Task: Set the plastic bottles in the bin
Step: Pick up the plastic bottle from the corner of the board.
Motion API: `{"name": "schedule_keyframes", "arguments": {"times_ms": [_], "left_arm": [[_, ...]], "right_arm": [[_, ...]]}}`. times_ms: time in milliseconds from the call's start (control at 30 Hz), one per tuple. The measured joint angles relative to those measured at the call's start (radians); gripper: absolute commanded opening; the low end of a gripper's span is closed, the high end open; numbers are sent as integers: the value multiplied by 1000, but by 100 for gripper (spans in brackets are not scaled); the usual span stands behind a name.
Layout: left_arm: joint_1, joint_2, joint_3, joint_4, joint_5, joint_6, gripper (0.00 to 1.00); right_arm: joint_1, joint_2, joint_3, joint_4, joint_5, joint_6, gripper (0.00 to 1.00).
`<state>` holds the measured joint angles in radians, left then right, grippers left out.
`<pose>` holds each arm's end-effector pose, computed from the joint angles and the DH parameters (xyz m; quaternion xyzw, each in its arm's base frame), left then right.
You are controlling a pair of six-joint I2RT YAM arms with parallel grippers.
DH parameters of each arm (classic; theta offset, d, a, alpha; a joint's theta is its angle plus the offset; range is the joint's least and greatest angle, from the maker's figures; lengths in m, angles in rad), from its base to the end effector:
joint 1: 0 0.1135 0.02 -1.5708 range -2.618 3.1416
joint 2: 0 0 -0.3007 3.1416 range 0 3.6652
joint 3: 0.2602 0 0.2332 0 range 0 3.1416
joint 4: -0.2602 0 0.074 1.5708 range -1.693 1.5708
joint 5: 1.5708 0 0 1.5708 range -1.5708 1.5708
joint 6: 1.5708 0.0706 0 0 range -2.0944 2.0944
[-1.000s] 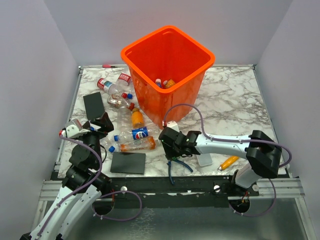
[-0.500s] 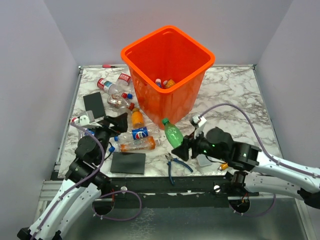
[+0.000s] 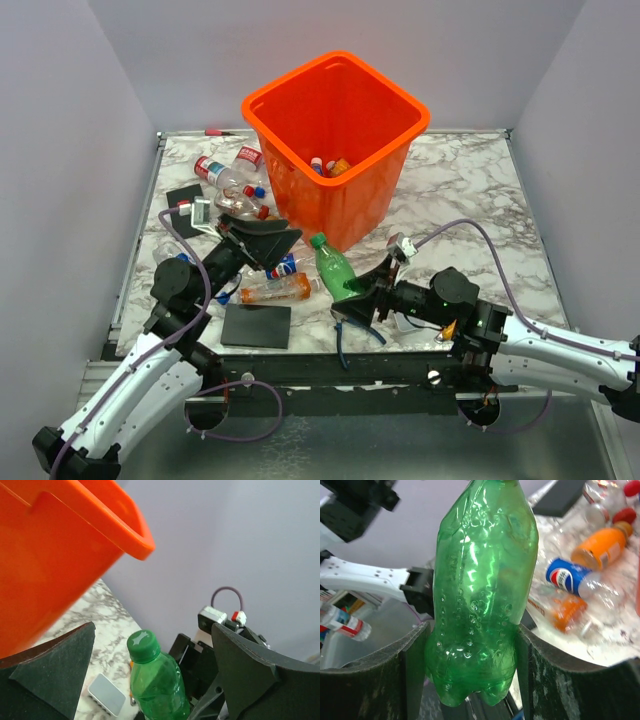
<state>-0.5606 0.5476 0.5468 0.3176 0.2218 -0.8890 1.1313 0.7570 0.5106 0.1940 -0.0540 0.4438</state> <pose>0.0971 -0.0793 0.3744 -0.0069 0.5899 -0.5822 0.5595 0.0727 0.1635 0.3157 -0.2619 0.6764 0.5014 0.4716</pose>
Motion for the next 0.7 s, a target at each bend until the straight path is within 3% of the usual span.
{"name": "schedule_keyframes", "arguments": {"times_ms": [67, 133, 233, 400, 533, 700], "left_arm": [[-4, 28, 8, 24, 42, -27, 99], [-5, 56, 16, 37, 80, -49, 97], [-5, 101, 26, 49, 129, -76, 93], [-5, 153, 32, 62, 188, -116, 75], [-5, 177, 37, 82, 220, -134, 70], [-13, 183, 37, 113, 234, -159, 41]], "right_arm": [[0, 16, 0, 66, -16, 0, 12], [0, 35, 0, 113, -31, 0, 1], [0, 43, 0, 147, -35, 0, 1], [0, 43, 0, 188, -38, 0, 1], [0, 43, 0, 212, -42, 0, 0], [0, 53, 0, 229, -50, 1, 0]]}}
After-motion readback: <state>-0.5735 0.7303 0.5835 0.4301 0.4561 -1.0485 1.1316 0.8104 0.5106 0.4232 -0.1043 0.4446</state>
